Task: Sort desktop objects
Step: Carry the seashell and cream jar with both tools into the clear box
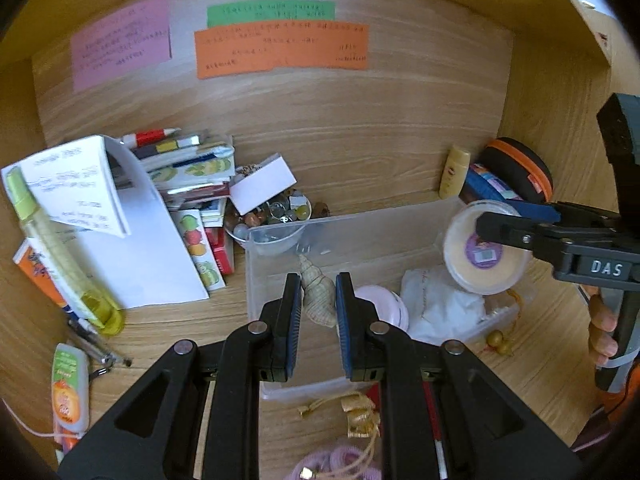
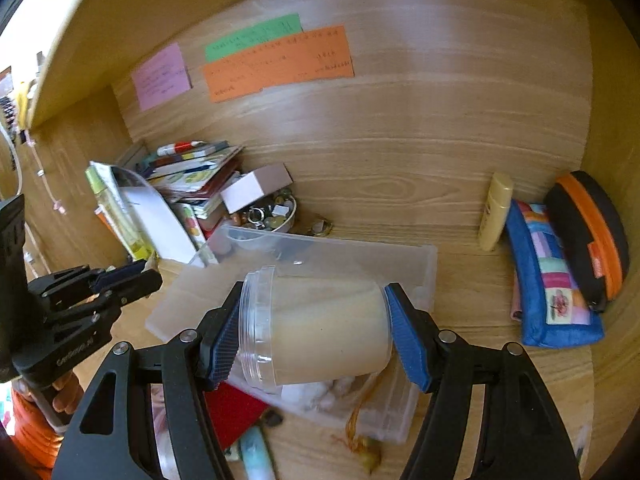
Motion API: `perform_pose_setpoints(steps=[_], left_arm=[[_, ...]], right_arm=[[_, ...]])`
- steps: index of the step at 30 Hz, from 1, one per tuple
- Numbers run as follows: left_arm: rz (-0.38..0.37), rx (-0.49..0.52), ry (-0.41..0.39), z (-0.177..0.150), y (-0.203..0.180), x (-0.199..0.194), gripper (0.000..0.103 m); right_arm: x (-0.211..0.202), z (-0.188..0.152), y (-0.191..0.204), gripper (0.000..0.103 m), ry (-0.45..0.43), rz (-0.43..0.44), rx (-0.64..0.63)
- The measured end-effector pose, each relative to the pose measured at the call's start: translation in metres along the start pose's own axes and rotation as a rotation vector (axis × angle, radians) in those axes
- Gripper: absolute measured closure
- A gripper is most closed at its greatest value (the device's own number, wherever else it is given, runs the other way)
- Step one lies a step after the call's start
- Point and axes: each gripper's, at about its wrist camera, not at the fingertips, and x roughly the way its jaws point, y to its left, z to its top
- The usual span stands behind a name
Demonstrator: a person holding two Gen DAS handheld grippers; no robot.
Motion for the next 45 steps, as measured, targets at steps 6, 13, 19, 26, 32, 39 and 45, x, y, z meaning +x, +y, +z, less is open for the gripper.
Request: perform_pose_setpoints(steps=[6, 13, 19, 26, 32, 39, 45], left_arm=[[-0.009, 0.000, 0.068, 0.002, 0.002, 0.030, 0.087], [0.013, 0.022, 0.129, 0.006, 0.002, 0.058, 0.087], [0.021, 0.059, 0.158, 0.004, -0.005, 0.074, 0.087], [0.043, 0.069, 0.176, 0.002, -0.009, 0.088, 0.087], [0.040, 0.076, 0.200, 0.001, -0.011, 0.097, 0.087], [0.037, 0.076, 0.202, -0.001, -0.013, 0.099, 0.087], [0.035, 0.073, 0.180, 0.001, -0.014, 0.092, 0.087]], right_arm=[[0.037, 0.006, -0.007, 0.039, 0.048, 0.002, 0.020], [0.063, 0.003, -0.009, 0.039, 0.071, -0.012, 0.027], [0.068, 0.000, -0.012, 0.039, 0.079, -0.030, 0.006], [0.071, -0.001, -0.012, 0.039, 0.081, -0.057, -0.013], [0.075, -0.005, -0.006, 0.039, 0.080, -0.094, -0.057], [0.076, -0.006, -0.010, 0.039, 0.092, -0.084, -0.045], [0.071, -0.006, -0.006, 0.037, 0.068, -0.117, -0.061]])
